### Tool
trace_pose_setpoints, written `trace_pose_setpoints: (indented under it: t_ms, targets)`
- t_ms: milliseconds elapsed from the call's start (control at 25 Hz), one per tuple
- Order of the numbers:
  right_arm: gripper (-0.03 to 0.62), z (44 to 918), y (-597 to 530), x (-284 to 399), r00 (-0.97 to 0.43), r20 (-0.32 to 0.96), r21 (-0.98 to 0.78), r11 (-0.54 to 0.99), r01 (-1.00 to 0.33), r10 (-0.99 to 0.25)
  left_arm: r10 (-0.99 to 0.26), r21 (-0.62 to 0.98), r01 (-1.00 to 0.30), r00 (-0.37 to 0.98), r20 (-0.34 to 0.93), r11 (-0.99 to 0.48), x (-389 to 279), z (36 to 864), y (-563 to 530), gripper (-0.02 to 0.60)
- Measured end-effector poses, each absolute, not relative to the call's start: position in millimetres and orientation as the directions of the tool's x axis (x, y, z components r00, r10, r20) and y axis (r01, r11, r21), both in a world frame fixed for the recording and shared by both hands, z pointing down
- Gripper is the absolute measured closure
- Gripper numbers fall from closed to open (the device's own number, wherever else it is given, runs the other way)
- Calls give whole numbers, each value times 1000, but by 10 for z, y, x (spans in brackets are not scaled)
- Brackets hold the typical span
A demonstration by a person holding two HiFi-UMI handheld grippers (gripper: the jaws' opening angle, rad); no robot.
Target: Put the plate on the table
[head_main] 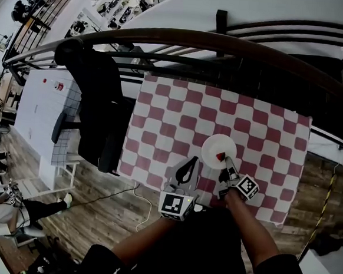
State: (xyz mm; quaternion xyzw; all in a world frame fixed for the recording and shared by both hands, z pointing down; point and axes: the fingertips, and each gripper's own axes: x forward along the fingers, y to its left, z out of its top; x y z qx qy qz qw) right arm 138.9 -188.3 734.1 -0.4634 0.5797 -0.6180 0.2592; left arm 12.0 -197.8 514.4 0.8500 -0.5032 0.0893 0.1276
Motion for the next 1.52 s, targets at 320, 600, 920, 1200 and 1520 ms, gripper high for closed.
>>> trace_pose_setpoints:
  t_ms: [320, 600, 920, 1200, 1520]
  targets:
    - [577, 7665, -1909, 1403, -378, 343, -935, -277, -219, -860, -841, 127, -892, 452, 298, -434, 94, 5178, -1958, 572]
    - [577, 7875, -1932, 1324, -396, 365, -927, -286, -245, -843, -864, 113, -919, 395, 312, -379, -136, 5195, -1903, 572]
    - [576, 8025, -1891, 1305, -384, 420, -905, -346, -248, -822, -876, 98, -934, 355, 325, -343, -354, 5229, -1853, 572]
    - [572, 8117, -1877, 1290, -403, 495, -868, -427, -252, -770, -880, 109, -938, 345, 325, -328, -518, 5235, -1848, 572]
    - [465, 8074, -1727, 1265, -394, 599, -797, -467, -383, -697, -877, 118, -930, 369, 309, -349, -553, 5163, -1792, 572]
